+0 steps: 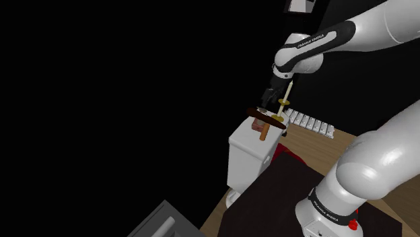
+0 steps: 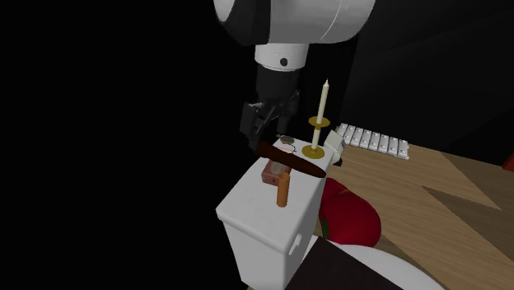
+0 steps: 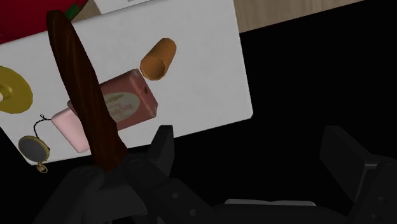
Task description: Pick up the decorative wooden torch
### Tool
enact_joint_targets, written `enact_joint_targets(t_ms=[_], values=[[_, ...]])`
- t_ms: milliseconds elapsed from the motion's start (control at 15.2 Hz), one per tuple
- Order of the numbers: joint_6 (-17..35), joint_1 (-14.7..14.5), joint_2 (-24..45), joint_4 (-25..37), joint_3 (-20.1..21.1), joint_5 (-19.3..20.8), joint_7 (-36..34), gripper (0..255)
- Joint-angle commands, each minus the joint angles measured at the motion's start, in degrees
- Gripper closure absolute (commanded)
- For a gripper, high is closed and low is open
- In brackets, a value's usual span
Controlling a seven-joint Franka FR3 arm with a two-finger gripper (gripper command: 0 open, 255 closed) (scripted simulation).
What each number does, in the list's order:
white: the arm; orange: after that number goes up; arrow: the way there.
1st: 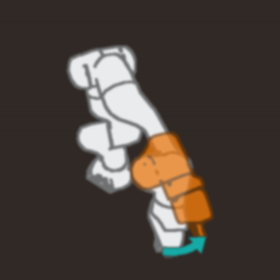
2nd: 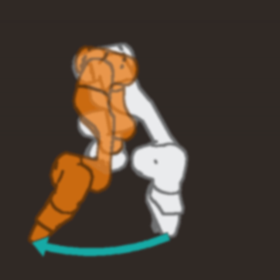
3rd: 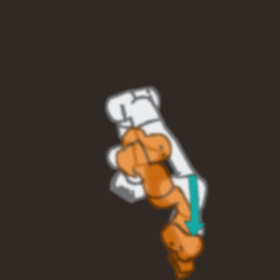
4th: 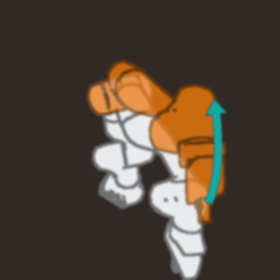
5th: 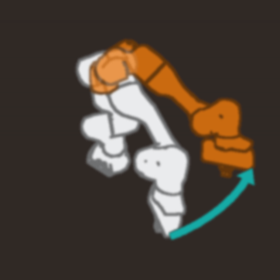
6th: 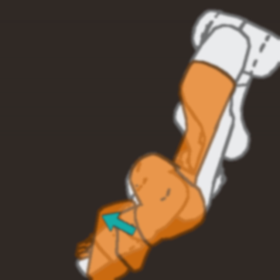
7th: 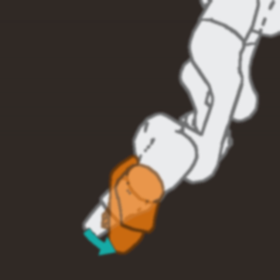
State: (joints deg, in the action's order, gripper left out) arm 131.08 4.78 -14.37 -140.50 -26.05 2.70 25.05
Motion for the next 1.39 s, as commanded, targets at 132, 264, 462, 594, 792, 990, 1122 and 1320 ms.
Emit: enact_joint_targets(t_ms=[132,264,462,594,792,990,1122,1320], values=[[4.5,-0.3,8.8,3.1,-3.7,-4.6,7.3,0],[6.1,-0.1,13.6,5.4,-5.0,-8.0,11.5,0],[7.8,1.2,21.2,9.5,-5.7,-14.0,18.0,0],[8.4,2.9,26.1,12.6,-5.2,-17.9,22.0,0],[8.7,6.3,33.3,17.8,-3.8,-22.7,27.1,0],[8.5,10.0,40.1,23.6,-1.9,-26.3,31.0,0],[8.2,12.4,44.5,27.8,-0.7,-28.1,32.9,0],[7.4,16.1,51.1,34.7,0.9,-29.9,35.0,0]])
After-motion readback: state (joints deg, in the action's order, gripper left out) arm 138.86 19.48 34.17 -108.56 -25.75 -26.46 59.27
